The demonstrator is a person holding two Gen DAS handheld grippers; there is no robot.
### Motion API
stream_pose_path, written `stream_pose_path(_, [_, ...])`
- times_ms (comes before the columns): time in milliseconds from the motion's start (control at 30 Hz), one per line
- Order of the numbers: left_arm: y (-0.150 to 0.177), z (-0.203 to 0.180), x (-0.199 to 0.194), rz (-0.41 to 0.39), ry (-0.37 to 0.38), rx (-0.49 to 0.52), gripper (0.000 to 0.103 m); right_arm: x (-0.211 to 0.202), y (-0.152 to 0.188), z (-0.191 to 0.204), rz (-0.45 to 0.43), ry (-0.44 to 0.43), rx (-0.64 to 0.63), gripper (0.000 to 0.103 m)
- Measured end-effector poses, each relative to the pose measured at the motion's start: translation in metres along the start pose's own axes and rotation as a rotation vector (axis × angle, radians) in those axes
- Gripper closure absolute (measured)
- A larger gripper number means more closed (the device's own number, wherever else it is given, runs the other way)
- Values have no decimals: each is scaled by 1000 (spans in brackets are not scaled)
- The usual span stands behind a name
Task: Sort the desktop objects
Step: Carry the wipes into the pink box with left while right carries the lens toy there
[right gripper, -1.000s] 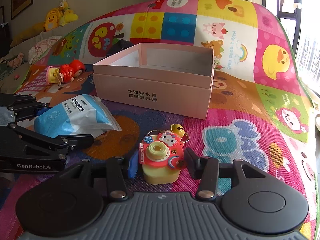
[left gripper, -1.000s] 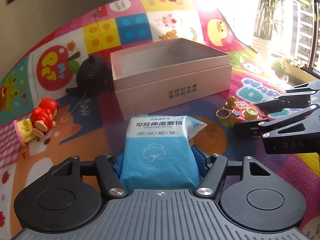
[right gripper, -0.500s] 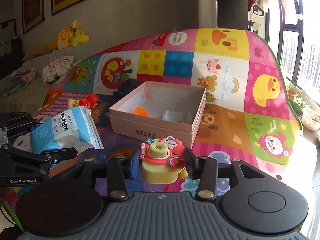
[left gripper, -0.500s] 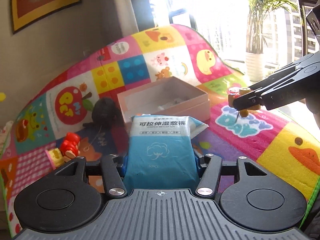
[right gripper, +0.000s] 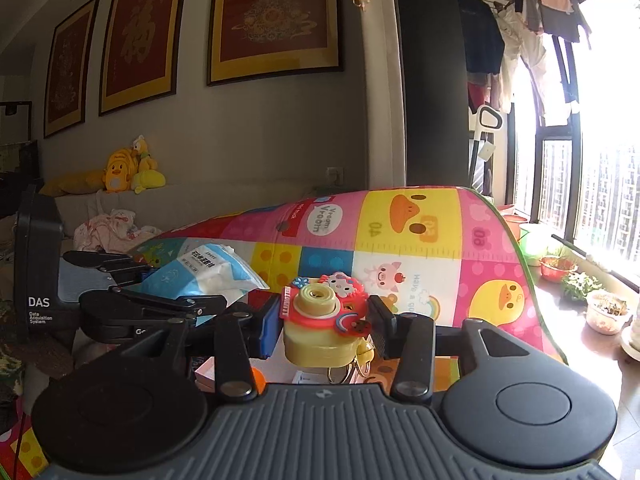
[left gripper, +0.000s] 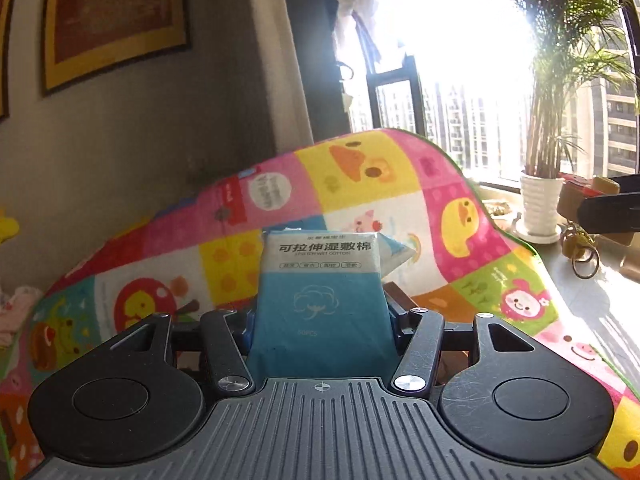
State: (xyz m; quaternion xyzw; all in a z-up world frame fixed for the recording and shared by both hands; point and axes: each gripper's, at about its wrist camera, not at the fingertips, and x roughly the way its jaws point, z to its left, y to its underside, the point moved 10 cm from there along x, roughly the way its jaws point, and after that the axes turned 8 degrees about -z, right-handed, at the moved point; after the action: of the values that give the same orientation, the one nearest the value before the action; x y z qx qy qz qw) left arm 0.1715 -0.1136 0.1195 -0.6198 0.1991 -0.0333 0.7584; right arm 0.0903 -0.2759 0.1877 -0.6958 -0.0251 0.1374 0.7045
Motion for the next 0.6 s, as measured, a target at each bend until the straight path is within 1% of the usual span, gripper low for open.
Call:
stream_pose_path(67, [18, 0, 41, 69, 23, -52, 43, 13, 8, -8, 24, 19, 3, 59])
stream_pose_path(133, [37, -3, 75, 114, 35, -75, 43, 27, 20, -16, 57, 40, 6, 59])
stream_pose_path(167, [45, -6, 90, 126, 34, -71, 42, 35, 25, -19, 73, 47, 5, 59])
stream_pose_path(267, [71, -7, 122, 155, 22, -53, 36, 56, 37, -26, 112, 64, 7, 59])
stream_pose_path(300, [76, -6, 125, 163, 25, -62, 31, 65, 40, -28, 128, 67, 15, 59])
stream_pose_path(367, [82, -1, 114, 157, 56, -113, 24, 79, 42, -31, 150, 69, 28, 59])
stream_pose_path(433, [82, 5, 92, 124, 70, -144, 12, 101, 42, -31, 174, 56, 51, 58])
stream_pose_path(500, [84, 10, 71, 98, 71, -145, 7, 122, 41, -29, 205, 31, 92, 58])
stream_pose_path(600, [91, 17, 43, 90, 60, -112, 7, 167, 44, -21, 279, -15, 175, 58])
